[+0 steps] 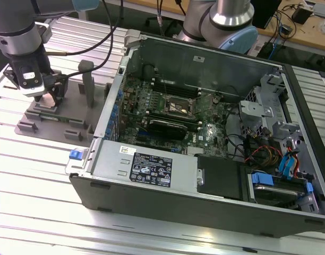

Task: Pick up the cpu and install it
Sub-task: 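Pick up the cpu and move it towards the insertion slot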

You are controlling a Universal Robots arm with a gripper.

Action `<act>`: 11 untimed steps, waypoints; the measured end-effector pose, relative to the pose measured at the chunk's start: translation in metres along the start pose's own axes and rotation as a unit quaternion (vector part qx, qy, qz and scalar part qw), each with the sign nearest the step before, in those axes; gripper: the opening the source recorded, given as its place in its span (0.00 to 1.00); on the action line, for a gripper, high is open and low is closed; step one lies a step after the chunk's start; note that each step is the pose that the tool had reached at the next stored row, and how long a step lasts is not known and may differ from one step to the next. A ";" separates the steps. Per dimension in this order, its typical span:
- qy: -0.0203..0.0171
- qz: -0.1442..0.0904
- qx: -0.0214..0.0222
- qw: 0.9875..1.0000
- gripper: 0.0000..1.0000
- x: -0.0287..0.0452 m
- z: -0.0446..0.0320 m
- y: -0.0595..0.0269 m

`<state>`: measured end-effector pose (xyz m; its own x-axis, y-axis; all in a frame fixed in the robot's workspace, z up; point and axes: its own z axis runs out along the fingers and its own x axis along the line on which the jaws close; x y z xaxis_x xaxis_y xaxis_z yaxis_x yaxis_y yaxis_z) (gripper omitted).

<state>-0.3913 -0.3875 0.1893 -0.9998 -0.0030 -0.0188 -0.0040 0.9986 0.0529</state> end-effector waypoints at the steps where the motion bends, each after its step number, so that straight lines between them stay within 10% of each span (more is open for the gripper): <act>1: 0.000 0.000 0.000 1.000 0.57 -0.0001 -0.0001 0.0000; 11: 0.000 0.000 0.000 1.000 0.57 -0.0008 0.0000 0.0000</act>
<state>-0.3905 -0.3875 0.1893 -0.9998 -0.0029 -0.0187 -0.0039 0.9986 0.0528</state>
